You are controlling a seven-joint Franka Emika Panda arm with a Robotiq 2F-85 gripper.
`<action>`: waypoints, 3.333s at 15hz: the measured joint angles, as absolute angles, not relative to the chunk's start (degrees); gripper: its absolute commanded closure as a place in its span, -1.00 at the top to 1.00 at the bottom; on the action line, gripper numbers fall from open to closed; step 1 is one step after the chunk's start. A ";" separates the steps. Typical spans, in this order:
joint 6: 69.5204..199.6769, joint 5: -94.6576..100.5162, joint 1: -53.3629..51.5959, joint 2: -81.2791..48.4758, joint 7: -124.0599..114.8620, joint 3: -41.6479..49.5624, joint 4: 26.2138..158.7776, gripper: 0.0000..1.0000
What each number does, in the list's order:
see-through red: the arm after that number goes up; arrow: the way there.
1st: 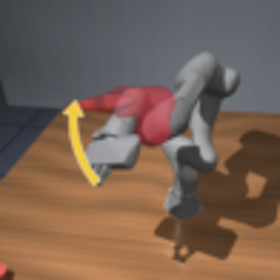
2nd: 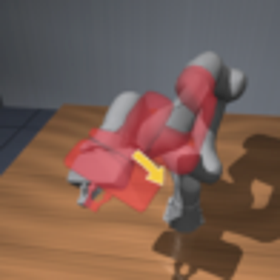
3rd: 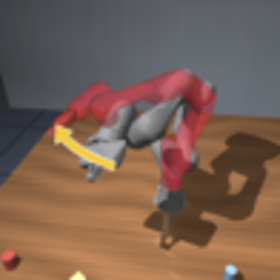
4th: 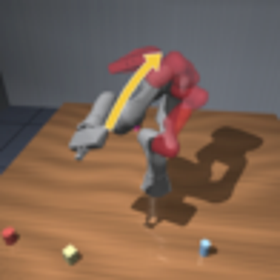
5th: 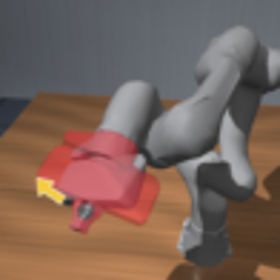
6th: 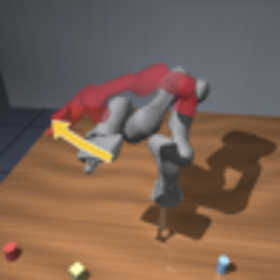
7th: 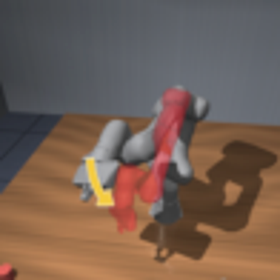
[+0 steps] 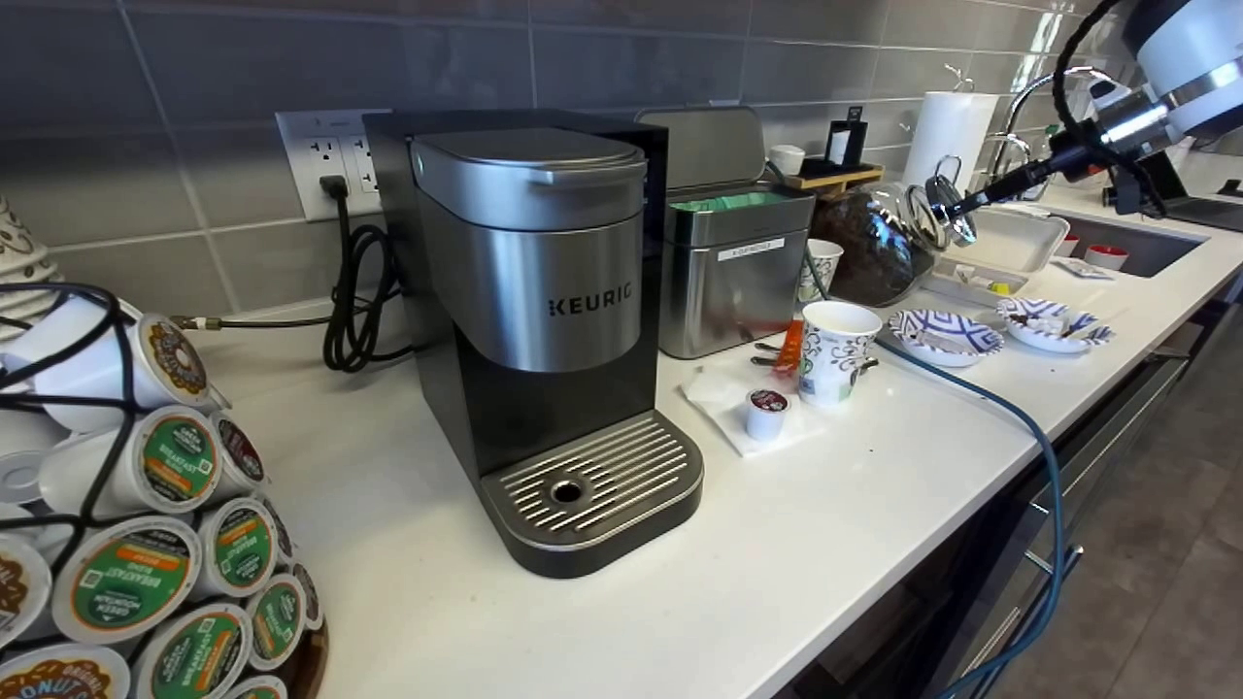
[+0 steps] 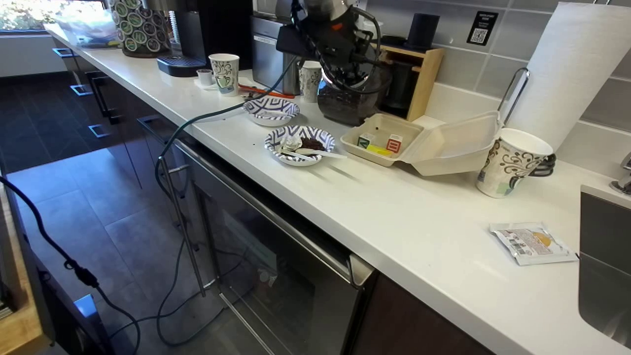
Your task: Put the silver lid on the glass container.
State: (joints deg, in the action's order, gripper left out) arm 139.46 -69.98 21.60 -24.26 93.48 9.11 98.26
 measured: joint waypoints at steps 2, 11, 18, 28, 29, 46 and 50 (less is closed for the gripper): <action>139.60 -72.00 21.51 -24.02 94.77 8.75 98.92 -0.57; 143.75 -77.16 19.09 -23.45 99.60 8.09 100.46 -0.57; 147.96 -77.17 18.36 -23.52 100.56 7.65 101.56 -0.57; 150.70 -79.69 18.19 -23.42 104.96 6.33 101.79 -0.57; 150.70 -79.94 18.19 -23.42 105.50 6.26 101.76 -0.57; 154.41 -77.91 17.85 -23.17 103.50 8.82 101.65 1.00; 146.35 -68.81 20.31 -20.34 103.53 13.70 103.44 1.00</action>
